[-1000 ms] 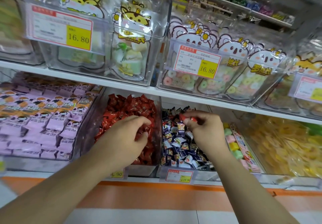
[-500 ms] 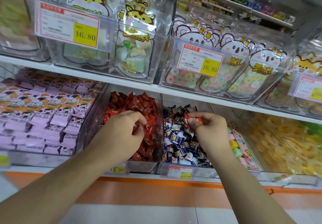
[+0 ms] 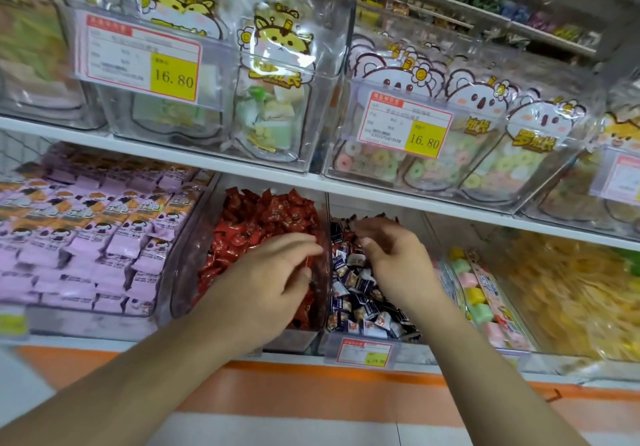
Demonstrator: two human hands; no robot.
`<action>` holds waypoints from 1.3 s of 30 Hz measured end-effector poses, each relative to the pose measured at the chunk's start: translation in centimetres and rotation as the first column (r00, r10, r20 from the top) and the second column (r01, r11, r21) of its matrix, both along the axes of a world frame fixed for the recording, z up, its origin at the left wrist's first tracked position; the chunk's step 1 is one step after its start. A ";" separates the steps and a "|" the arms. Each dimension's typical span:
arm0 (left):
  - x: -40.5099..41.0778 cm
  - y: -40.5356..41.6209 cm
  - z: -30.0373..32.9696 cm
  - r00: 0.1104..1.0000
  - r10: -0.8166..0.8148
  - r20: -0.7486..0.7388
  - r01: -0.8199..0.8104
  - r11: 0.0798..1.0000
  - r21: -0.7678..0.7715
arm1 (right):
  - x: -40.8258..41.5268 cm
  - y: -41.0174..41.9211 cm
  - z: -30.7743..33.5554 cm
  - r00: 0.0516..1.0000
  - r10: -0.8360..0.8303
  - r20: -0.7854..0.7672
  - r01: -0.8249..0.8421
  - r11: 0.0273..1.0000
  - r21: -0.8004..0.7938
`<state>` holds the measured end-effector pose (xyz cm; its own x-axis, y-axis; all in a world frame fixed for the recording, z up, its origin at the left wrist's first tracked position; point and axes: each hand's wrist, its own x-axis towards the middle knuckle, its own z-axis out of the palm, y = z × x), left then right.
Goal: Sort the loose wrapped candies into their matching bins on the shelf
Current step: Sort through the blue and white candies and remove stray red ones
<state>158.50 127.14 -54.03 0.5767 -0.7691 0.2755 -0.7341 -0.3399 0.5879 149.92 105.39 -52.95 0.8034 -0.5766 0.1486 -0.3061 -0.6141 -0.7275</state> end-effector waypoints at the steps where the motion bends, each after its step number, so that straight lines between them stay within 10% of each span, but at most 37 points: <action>1: -0.3 -0.3 -0.3 0.999 -0.045 0.009 0.045 0.998 0.032 | 0.1 -0.3 -0.3 0.999 -0.002 -0.035 0.000 0.998 -0.058; 11: -0.1 -1.8 -2.1 0.994 -0.108 0.021 0.108 0.994 0.022 | 4.2 -3.8 -2.6 0.923 0.022 -0.383 -0.154 0.935 -0.318; 24: -0.2 -1.9 -1.4 0.998 -0.045 -0.043 0.043 0.999 -0.031 | 0.4 -1.7 0.1 0.988 -0.117 0.098 0.129 0.983 -0.128; 31: -0.7 -1.7 0.7 0.944 0.078 -0.321 -0.139 0.975 -0.172 | -1.7 3.7 2.1 0.978 0.136 0.156 -0.178 0.939 0.296; 39: 1.8 0.1 -0.1 0.948 0.315 -0.055 -0.315 0.949 0.000 | -1.7 1.3 0.9 0.999 0.020 0.038 -0.022 0.997 0.069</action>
